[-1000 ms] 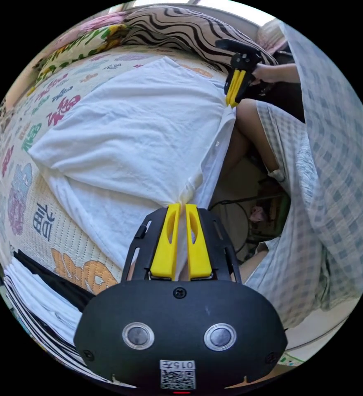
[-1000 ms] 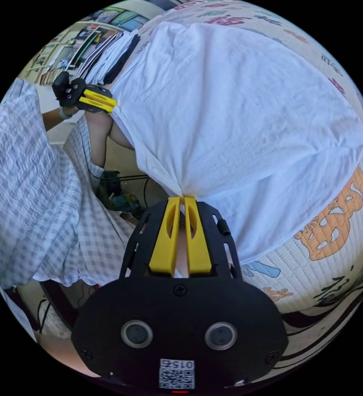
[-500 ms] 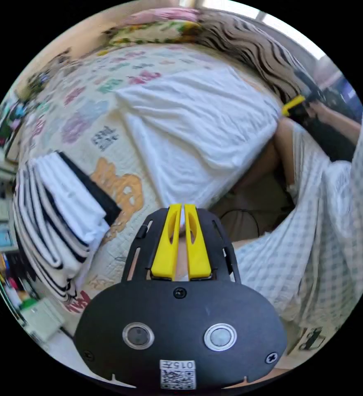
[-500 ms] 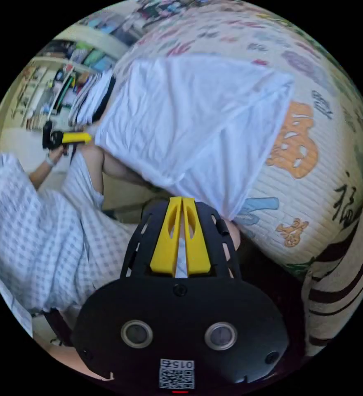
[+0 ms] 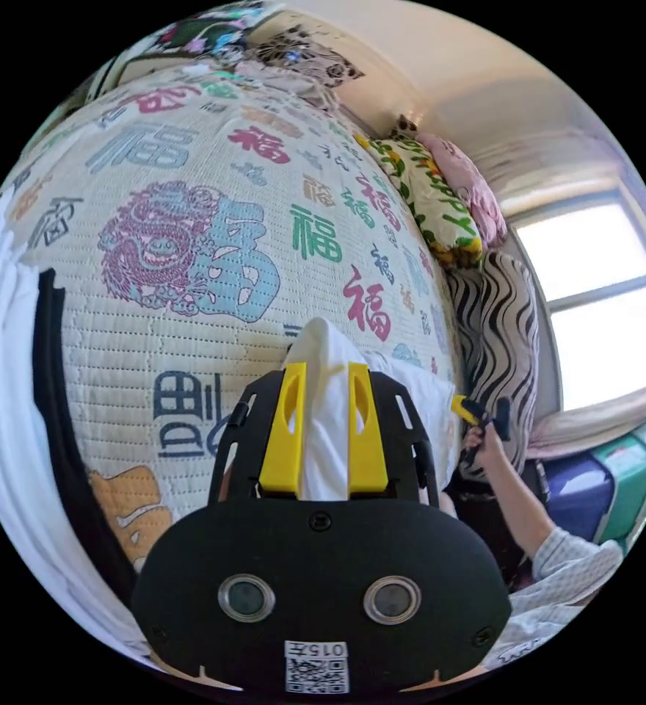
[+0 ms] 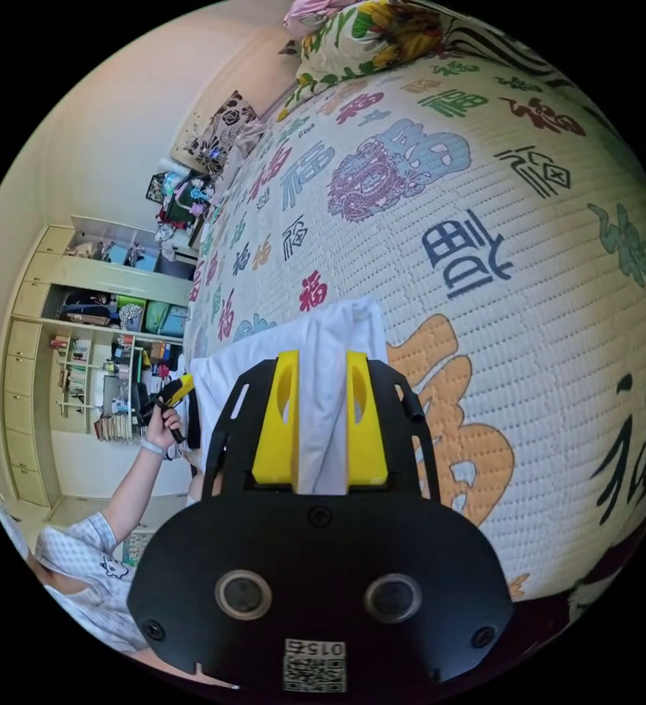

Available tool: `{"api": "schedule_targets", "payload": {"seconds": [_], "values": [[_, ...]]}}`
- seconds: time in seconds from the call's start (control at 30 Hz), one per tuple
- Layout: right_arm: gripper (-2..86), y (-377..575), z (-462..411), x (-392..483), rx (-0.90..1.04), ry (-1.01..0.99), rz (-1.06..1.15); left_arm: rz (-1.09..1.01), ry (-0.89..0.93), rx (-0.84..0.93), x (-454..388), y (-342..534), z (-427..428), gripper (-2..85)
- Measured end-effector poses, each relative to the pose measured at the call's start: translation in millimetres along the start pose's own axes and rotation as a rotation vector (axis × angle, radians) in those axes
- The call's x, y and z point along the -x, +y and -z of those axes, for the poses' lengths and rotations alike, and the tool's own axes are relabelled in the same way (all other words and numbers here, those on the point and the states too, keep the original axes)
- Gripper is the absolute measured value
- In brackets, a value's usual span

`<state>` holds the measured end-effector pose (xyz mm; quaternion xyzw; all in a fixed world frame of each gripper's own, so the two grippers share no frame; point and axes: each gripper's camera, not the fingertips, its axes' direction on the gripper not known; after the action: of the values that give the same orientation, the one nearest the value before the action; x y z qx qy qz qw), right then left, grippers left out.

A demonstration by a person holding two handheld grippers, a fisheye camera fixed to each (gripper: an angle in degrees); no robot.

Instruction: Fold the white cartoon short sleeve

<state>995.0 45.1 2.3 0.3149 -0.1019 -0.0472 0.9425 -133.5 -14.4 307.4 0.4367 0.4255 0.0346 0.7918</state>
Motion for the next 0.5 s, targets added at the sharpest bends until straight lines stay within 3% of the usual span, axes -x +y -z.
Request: {"api": "schedule_targets", "payload": {"seconds": [0.07,0.17,0.33,0.5], "values": [[5.7,-4,1,-11,-0.009,-0.039,0.005,0.033,0.073,-0.021,16,-7,7,3.9],[2.2,-7,8,-29,-0.044,-0.115,-0.028,0.037,0.04,-0.015,30,-14,19,0.1],[1.3,-11,13,-45,-0.009,-0.012,-0.004,0.059,0.02,-0.051,56,-15,36,-0.5],[3.3,0,16,-49,-0.032,-0.03,0.009,0.006,-0.003,-0.061,63,-4,51,1.4]]}}
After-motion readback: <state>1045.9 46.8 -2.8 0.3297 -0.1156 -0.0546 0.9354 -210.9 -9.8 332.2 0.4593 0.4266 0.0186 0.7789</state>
